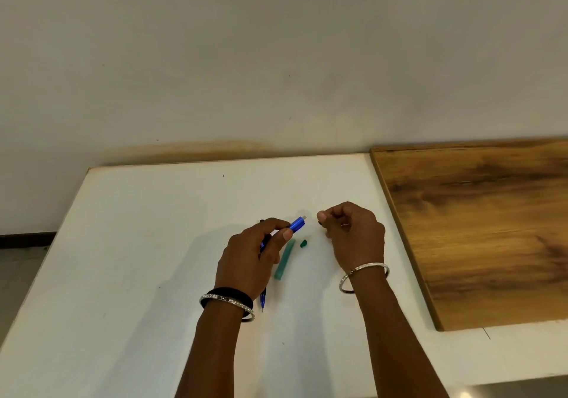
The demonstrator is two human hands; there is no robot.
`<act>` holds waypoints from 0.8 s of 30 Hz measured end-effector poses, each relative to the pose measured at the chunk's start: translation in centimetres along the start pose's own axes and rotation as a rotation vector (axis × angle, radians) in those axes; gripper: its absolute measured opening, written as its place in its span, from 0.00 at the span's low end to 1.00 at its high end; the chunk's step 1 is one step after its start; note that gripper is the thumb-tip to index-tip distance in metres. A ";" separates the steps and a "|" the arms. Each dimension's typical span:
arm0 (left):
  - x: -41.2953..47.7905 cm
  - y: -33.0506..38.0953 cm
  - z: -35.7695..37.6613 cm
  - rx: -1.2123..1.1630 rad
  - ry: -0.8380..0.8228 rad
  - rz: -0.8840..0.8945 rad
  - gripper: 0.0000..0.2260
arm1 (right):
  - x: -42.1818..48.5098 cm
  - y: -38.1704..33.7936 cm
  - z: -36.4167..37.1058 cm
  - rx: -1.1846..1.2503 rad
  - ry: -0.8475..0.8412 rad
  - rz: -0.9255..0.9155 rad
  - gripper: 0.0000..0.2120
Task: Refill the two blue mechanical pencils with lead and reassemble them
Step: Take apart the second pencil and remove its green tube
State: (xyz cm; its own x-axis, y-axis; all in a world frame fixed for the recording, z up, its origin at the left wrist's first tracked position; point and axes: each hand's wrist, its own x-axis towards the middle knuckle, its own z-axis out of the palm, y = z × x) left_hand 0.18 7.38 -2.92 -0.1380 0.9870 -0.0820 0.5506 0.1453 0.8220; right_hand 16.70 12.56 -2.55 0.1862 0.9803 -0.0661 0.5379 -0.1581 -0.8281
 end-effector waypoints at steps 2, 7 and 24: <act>0.0 0.1 0.0 -0.007 0.006 -0.007 0.10 | 0.0 0.4 -0.1 -0.167 0.043 -0.038 0.05; -0.1 0.5 0.4 0.003 -0.002 -0.022 0.11 | 0.0 0.6 -0.2 -0.345 -0.030 -0.012 0.07; 0.0 0.5 0.8 0.012 -0.013 -0.037 0.09 | 0.0 -0.6 -1.3 0.331 -0.273 0.124 0.07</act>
State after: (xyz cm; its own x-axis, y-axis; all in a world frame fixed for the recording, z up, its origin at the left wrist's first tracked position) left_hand 1.15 7.53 -2.98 -0.1477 0.9817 -0.1200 0.5554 0.1827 0.8112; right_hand 17.38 12.48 -1.31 -0.0152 0.9587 -0.2839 0.2243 -0.2734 -0.9354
